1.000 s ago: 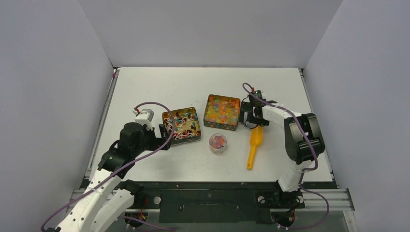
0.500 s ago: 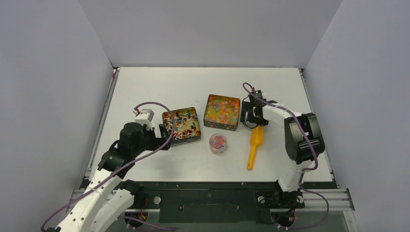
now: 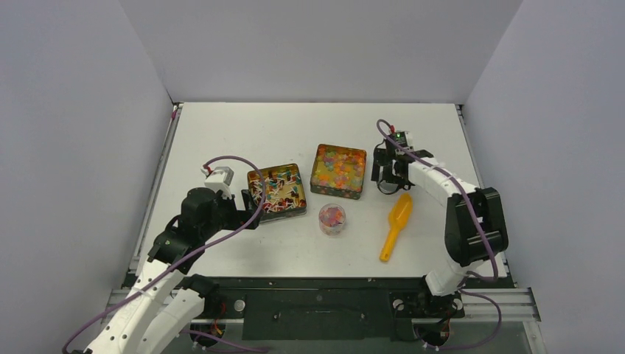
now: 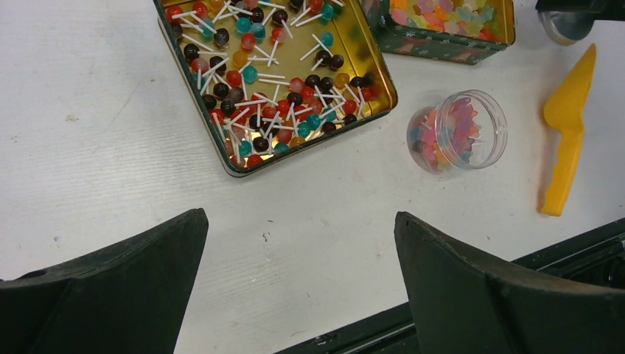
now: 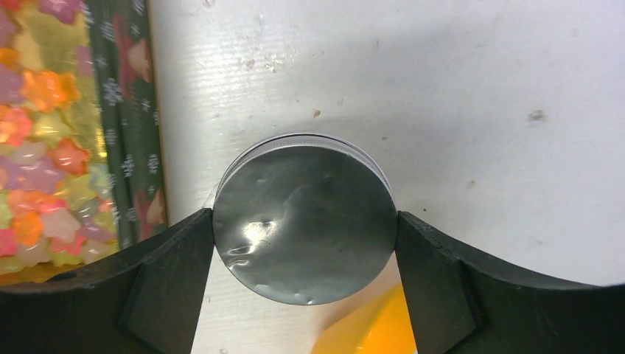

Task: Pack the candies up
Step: Pick up the bottle lid at the center of the board.

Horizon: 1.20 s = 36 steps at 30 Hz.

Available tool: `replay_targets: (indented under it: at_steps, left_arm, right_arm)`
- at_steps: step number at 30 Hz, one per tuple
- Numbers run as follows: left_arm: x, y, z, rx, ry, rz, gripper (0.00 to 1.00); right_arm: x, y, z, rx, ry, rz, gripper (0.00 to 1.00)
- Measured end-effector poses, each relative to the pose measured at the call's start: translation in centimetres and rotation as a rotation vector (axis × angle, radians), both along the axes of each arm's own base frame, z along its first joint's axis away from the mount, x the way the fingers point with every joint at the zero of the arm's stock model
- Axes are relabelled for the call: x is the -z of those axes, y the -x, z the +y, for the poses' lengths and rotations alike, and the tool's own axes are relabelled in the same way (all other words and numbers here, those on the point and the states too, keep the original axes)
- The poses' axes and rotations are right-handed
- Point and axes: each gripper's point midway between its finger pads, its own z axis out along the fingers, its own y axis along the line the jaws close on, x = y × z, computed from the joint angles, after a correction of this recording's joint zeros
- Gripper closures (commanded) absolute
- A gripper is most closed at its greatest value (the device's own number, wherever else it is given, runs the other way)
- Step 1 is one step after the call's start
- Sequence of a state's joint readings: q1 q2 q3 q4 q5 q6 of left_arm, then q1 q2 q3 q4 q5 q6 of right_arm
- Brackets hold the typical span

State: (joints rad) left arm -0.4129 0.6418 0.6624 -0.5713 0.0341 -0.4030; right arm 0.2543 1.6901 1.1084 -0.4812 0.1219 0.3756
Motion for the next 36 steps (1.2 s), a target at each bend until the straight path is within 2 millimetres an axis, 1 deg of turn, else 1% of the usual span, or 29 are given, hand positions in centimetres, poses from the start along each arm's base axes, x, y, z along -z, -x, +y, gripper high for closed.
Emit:
replay_targets:
  at_steps: [5,8,11,16,21,24,31,36]
  left_arm:
    - [-0.1,0.0,0.0,0.000,0.002,-0.006,0.04]
    - [-0.3,0.1,0.0,-0.001,0.004,-0.011,0.04]
    - [-0.4,0.1,0.0,0.001,0.005,-0.016,0.04]
    - [-0.6,0.2,0.0,0.002,0.008,-0.028,0.04]
    - [-1.0,0.4,0.0,0.005,0.013,-0.043,0.04]
    - [-1.1,0.5,-0.1,0.009,0.015,-0.050,0.04]
    - [-1.4,0.7,-0.3,0.018,0.021,-0.061,0.04]
    - [-1.6,0.8,-0.4,0.021,0.024,-0.067,0.04]
  right_arm:
    - [-4.1,-0.3,-0.1,-0.004,0.009,-0.088,0.32]
    - [-5.8,0.0,0.5,-0.025,0.018,-0.121,0.32]
    - [-7.0,0.8,1.5,-0.061,0.018,-0.136,0.32]
    - [-8.6,2.7,3.9,-0.137,0.010,-0.151,0.32]
    - [-9.8,4.5,6.2,-0.199,-0.020,-0.164,0.32]
    - [-10.2,5.6,7.6,-0.237,-0.032,-0.163,0.32]
    - [-9.8,8.9,11.9,-0.358,-0.049,-0.127,0.31]
    - [-9.4,10.5,14.4,-0.419,-0.060,-0.104,0.31]
